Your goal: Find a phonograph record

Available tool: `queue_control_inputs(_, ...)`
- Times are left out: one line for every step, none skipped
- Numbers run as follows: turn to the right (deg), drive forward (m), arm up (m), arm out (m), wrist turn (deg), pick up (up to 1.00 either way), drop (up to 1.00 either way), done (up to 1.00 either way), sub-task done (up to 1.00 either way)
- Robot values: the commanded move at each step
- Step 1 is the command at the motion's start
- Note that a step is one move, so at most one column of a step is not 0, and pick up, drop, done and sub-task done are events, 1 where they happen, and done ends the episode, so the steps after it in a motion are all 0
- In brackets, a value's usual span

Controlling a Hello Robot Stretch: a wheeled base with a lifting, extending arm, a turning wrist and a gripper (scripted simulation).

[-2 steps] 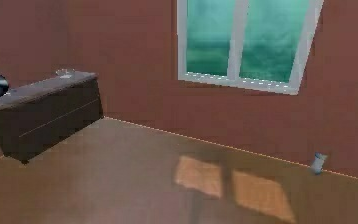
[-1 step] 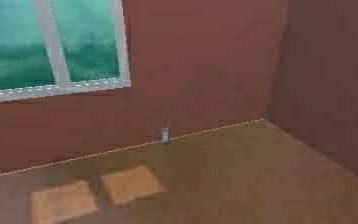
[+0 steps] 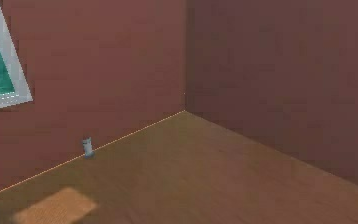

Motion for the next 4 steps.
queue_control_inputs(0.0,0.25,0.0,0.0,0.0,0.0,0.0,0.0,0.0)
queue_control_inputs(-45.0,0.0,0.0,0.0,0.0,0.0,0.0,0.0,0.0)
queue_control_inputs(-42.0,0.0,0.0,0.0,0.0,0.0,0.0,0.0,0.0)
queue_control_inputs(0.0,0.15,0.0,0.0,0.0,0.0,0.0,0.0,0.0)
